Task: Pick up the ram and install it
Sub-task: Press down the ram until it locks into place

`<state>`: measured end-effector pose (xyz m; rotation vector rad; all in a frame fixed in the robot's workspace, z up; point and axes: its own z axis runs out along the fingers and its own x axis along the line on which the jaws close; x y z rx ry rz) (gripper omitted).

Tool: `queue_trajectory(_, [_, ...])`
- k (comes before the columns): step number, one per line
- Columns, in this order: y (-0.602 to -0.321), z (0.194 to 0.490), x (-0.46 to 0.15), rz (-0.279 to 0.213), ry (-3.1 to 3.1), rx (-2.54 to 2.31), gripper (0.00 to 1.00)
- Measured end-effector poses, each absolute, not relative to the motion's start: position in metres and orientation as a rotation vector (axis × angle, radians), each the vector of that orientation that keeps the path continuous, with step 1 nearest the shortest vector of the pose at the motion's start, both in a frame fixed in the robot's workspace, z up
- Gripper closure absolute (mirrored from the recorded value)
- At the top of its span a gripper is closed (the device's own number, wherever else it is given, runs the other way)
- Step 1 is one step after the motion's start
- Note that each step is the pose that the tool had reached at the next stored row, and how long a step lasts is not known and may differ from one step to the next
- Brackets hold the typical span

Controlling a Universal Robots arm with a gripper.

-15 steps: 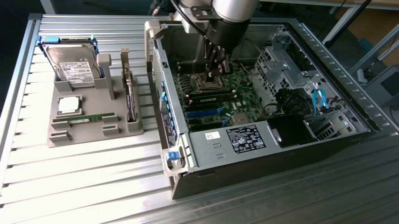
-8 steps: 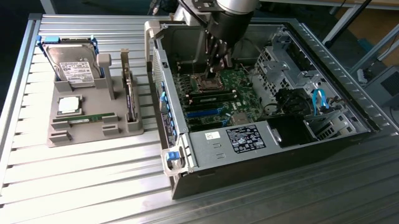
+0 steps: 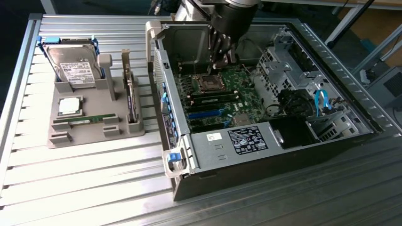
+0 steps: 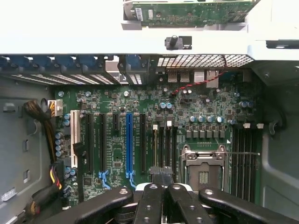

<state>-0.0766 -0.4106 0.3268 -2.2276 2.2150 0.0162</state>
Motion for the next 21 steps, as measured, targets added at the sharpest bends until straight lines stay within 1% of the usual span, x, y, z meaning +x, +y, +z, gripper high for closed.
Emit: queue_trajectory(21, [-0.411,0.327,-0.040,0.023,2.218,-2.231,0.90])
